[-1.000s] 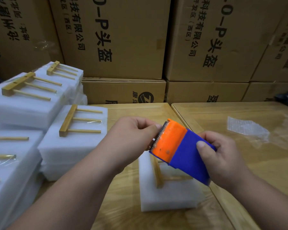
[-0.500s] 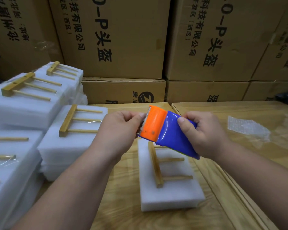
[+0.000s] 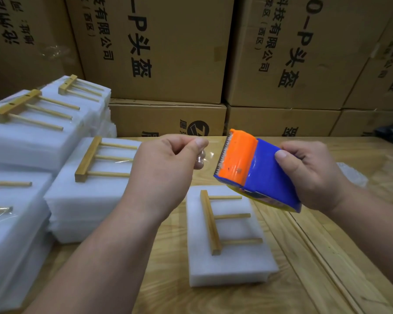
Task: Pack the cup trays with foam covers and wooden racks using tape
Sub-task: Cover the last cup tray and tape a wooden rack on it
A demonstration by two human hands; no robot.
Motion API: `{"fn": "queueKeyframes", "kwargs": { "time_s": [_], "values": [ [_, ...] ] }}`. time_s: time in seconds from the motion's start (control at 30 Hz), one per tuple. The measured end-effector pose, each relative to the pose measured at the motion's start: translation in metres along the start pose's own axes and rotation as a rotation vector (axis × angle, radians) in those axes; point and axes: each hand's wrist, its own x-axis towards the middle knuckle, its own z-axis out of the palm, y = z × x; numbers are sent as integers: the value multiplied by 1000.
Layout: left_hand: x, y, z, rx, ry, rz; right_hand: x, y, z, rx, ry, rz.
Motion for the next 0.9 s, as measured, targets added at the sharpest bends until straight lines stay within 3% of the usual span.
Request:
{"fn": "queueKeyframes", "kwargs": {
  "time_s": [0.33,0.47,0.57,0.9],
  "values": [
    [15,0,-28,-55,70,12,-25,30,-20,-3,11,17],
    [21,-3,-46,-99,154,-42,-33,46,-35,3,-25,69],
    [14,-10,-49,-104,126,-91,-34,56,-53,-37,-69,113],
    [-18,-63,-22,-262,96,-505,20,57,-94,-84,-427,368]
  ]
}}
